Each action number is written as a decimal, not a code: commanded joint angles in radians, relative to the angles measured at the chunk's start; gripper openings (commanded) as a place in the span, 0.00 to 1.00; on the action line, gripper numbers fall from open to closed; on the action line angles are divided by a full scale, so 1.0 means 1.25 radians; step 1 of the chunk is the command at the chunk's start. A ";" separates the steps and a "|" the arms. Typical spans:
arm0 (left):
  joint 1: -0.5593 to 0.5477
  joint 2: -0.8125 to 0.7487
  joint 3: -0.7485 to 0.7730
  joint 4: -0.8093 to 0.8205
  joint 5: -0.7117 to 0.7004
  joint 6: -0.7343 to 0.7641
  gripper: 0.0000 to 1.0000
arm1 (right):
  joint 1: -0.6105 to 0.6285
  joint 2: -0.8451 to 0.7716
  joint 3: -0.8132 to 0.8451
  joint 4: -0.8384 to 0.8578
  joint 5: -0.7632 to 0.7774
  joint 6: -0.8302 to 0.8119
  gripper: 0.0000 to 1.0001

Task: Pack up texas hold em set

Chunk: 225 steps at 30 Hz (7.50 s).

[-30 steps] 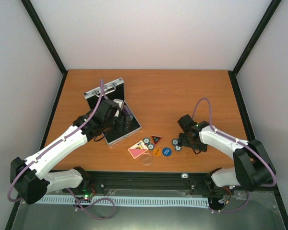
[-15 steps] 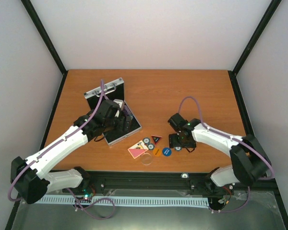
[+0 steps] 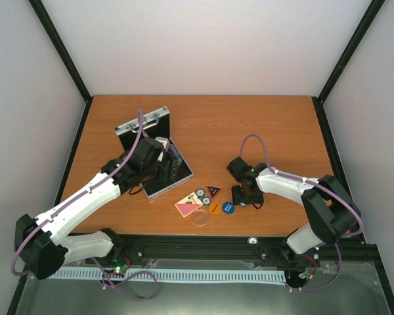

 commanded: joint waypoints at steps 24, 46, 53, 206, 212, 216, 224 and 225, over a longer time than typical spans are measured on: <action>-0.002 -0.007 0.000 0.002 -0.010 -0.011 1.00 | -0.004 -0.041 0.016 -0.027 0.019 0.005 0.35; -0.002 -0.036 0.001 -0.019 -0.026 -0.008 1.00 | -0.033 0.112 0.185 -0.049 0.048 -0.087 0.36; -0.001 -0.032 -0.007 -0.013 -0.023 -0.011 1.00 | -0.037 0.116 0.172 -0.055 0.049 -0.089 0.37; -0.002 -0.018 -0.023 0.004 -0.009 -0.025 1.00 | -0.047 0.028 0.076 0.006 0.029 -0.067 0.43; -0.002 -0.023 -0.024 0.002 -0.012 -0.024 1.00 | -0.045 0.033 0.069 0.022 0.018 -0.066 0.42; -0.002 -0.022 -0.024 0.002 -0.011 -0.024 1.00 | -0.043 0.044 0.069 0.030 0.016 -0.068 0.42; -0.002 -0.020 -0.025 0.000 -0.014 -0.021 1.00 | -0.039 0.069 0.064 0.041 0.015 -0.066 0.42; -0.002 -0.020 -0.025 0.001 -0.014 -0.021 1.00 | -0.038 0.069 0.063 0.043 0.014 -0.067 0.42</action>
